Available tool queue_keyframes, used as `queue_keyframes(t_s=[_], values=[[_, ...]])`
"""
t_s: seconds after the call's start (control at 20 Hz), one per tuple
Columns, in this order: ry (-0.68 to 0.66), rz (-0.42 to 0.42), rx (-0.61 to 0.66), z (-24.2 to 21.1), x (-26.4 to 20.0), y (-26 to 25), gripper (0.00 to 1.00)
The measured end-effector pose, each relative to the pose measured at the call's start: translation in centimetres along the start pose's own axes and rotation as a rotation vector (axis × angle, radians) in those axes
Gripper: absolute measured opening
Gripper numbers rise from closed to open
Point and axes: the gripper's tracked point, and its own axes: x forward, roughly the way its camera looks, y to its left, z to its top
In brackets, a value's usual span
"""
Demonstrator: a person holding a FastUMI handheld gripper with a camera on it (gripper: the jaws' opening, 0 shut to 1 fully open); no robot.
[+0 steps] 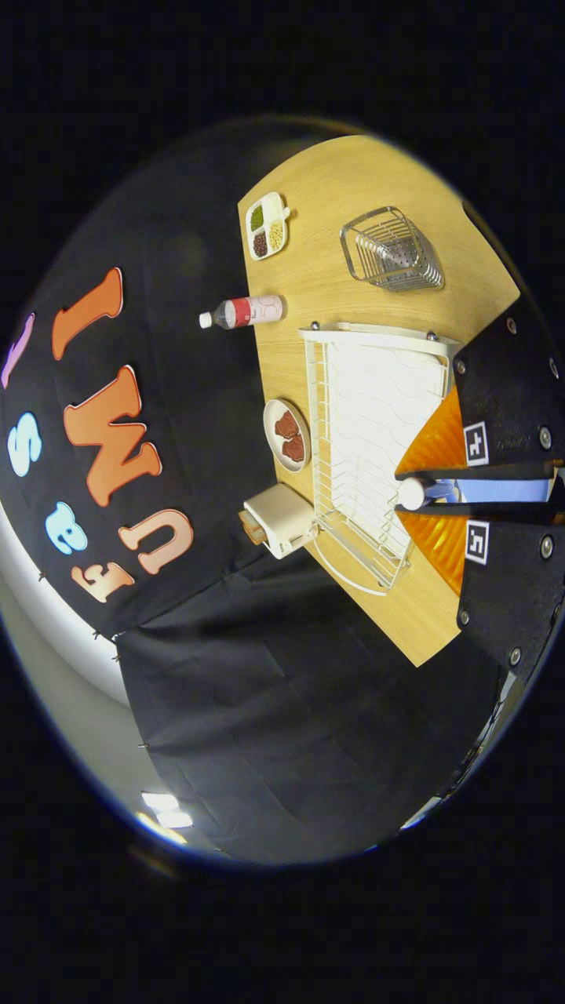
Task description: Take the plate from the dish rack, then take the spoon from the basket and place it into the plate.
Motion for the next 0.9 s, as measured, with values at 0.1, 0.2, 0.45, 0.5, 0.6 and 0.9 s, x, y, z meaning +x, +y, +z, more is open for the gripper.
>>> queue_keyframes(t_s=[0.1, 0.2, 0.45, 0.5, 0.6, 0.9], values=[[0.029, 0.022, -0.024, -1.4, 0.9, 0.6, 0.11], [0.049, 0.037, -0.048, -2.2, 1.5, 0.8, 0.11], [0.084, 0.05, -0.124, -5.1, 2.2, 0.8, 0.11], [0.093, 0.046, -0.135, -5.7, 2.2, 0.7, 0.11], [0.083, 0.047, -0.145, -5.8, 2.3, 0.7, 0.11], [0.132, 0.032, -0.088, -7.7, 0.8, -0.7, 0.11]])
